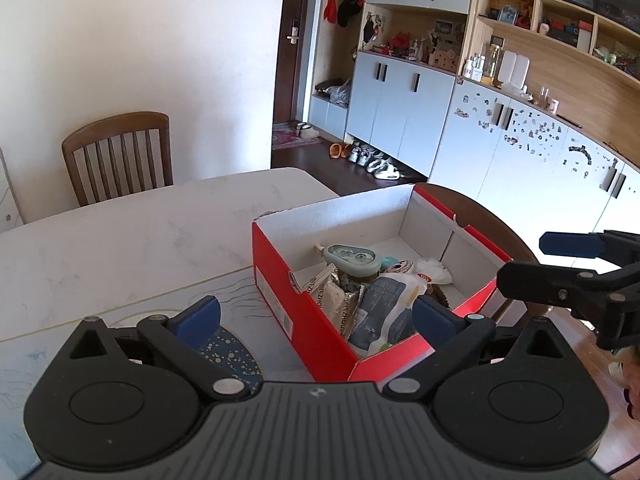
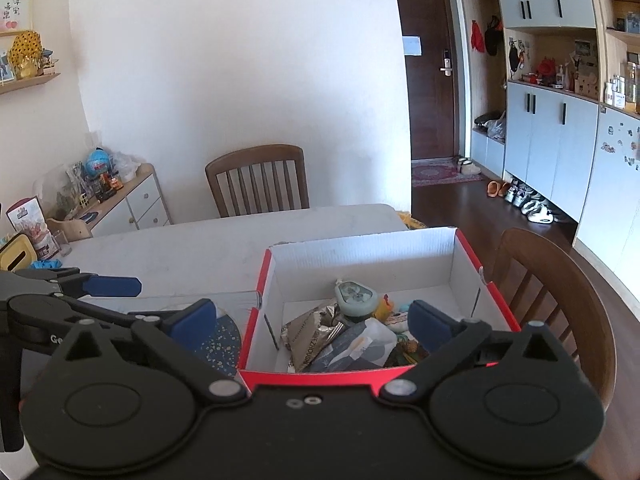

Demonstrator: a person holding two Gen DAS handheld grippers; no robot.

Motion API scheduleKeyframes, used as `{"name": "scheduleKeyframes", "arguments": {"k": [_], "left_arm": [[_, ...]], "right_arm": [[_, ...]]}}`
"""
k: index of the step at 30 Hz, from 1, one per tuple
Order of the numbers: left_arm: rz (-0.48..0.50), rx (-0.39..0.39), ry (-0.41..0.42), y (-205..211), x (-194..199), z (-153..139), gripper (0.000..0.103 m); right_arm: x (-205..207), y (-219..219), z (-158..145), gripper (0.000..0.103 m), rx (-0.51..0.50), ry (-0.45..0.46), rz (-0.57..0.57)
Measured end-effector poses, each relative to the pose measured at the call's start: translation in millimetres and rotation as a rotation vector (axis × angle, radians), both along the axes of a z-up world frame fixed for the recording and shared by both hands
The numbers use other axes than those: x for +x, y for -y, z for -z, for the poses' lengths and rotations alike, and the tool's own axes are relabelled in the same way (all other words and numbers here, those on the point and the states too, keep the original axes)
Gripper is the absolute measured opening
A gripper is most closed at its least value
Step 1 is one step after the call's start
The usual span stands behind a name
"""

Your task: Organize objects

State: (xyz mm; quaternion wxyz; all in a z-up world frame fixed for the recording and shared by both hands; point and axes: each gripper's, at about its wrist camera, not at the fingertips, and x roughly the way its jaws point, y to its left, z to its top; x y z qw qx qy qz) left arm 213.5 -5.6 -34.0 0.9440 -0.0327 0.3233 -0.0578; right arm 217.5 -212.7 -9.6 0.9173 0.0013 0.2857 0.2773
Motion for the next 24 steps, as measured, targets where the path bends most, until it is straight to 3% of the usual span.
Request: {"name": "scheduleKeyframes", "arguments": {"k": [24], "left_arm": [[-0.002,0.024,0.026,8.4,-2.7,7.6,0.103]], "right_arm": [[-7.7,11.5,18.6,0.102,0.065,-0.093,0.073]]}}
